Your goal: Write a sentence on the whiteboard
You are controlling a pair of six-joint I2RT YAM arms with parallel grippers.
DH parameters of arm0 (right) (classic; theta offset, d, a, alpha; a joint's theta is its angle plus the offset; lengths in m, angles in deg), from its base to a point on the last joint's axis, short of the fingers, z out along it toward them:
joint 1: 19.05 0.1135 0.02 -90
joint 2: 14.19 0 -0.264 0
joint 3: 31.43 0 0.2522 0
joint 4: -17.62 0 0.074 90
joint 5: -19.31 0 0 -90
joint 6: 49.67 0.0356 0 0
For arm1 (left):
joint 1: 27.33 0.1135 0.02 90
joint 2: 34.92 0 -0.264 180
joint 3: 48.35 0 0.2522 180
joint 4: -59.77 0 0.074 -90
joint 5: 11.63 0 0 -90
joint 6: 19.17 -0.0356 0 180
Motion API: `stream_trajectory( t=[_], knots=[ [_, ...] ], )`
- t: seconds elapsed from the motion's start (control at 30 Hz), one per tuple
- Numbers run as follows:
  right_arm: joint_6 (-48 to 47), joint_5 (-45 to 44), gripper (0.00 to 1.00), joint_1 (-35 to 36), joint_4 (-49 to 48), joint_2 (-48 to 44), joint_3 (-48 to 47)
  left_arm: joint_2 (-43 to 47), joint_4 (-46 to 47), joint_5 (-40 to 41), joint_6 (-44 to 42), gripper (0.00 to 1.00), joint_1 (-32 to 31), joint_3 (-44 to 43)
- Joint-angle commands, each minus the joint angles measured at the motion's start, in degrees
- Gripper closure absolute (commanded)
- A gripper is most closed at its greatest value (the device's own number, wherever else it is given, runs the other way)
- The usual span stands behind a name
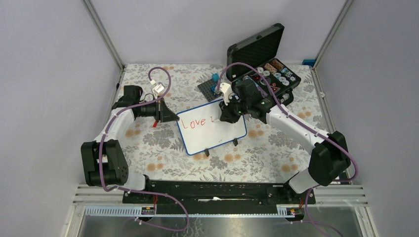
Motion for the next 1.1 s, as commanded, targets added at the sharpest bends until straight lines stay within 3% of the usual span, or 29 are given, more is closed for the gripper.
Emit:
stream_trajectory(
  t=[0.0,0.4,1.07],
  knots=[
    [-1.6,-3.3,1.0,-0.1,-0.1,-2.1,-1.9,2.3,0.7,-0.4,-1.1,1.0,-0.2,0.1],
    [-0.6,-0.5,1.0,-0.2,0.5,-4.0,-4.1,2.4,0.8,-0.6,-1.1,1.0,-0.2,0.2],
    [-0.1,-0.2,1.0,-0.2,-0.1,0.7,-7.5,2.0,0.8,-0.7,-1.2,1.0,-0.2,-0.1]
  ],
)
